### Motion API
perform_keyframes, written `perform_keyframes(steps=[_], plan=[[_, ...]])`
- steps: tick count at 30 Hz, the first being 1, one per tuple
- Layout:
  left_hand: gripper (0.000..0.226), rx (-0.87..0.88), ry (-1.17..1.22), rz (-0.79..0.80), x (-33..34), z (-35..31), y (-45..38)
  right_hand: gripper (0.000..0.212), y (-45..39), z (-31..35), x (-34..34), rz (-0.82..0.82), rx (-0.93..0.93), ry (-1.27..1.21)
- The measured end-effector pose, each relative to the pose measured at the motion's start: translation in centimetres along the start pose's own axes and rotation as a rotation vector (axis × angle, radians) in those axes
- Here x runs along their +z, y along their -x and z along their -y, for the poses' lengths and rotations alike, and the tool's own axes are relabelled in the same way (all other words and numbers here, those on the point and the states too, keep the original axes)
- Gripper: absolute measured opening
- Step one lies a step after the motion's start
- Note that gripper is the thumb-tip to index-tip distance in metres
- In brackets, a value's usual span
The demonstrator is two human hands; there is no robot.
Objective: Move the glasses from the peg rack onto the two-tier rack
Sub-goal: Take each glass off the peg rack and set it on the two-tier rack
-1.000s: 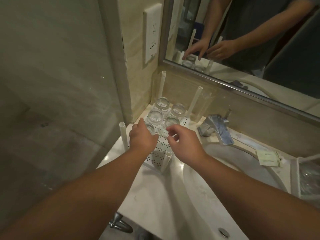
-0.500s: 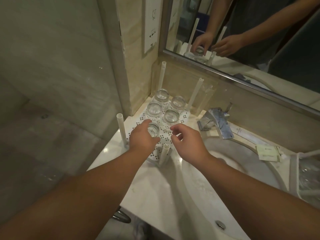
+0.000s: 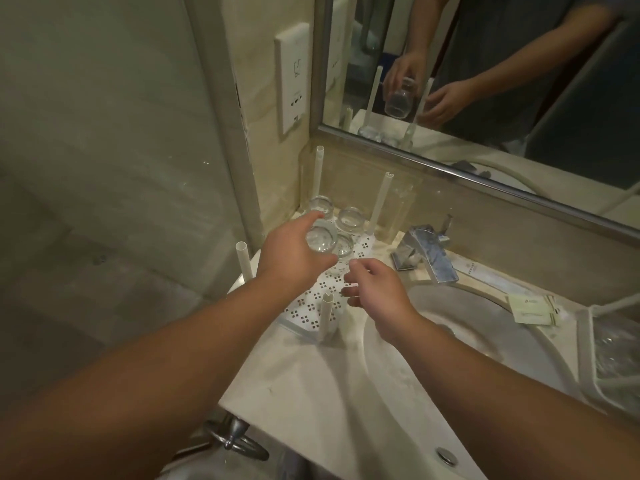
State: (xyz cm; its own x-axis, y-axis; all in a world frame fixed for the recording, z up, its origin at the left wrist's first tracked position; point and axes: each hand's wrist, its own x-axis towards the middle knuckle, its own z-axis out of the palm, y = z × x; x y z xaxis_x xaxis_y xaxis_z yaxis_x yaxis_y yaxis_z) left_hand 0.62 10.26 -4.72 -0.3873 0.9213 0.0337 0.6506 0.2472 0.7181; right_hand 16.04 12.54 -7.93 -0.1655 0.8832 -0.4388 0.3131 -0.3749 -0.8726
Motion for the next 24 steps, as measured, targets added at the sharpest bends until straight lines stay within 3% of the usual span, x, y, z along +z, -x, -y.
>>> perform_keyframes(steps=[6,12,16,24], plan=[[0.07,0.106,0.036,0.019,-2.3,-2.8,0.0,0.053,0.7,2.3,0.5,0.171,0.327,-0.66],[0.07,0.183,0.104,0.056,-3.6,-4.7,0.7,0.079,1.2,3.4,0.5,0.449,0.334,-1.156],[0.073,0.202,0.155,0.073,-4.0,-5.4,1.1,0.08,1.4,3.7,0.0,0.573,0.264,-1.23],[0.073,0.206,0.186,0.083,-4.5,-5.7,1.4,0.064,1.8,5.2,-1.1,0.553,0.142,-1.156]])
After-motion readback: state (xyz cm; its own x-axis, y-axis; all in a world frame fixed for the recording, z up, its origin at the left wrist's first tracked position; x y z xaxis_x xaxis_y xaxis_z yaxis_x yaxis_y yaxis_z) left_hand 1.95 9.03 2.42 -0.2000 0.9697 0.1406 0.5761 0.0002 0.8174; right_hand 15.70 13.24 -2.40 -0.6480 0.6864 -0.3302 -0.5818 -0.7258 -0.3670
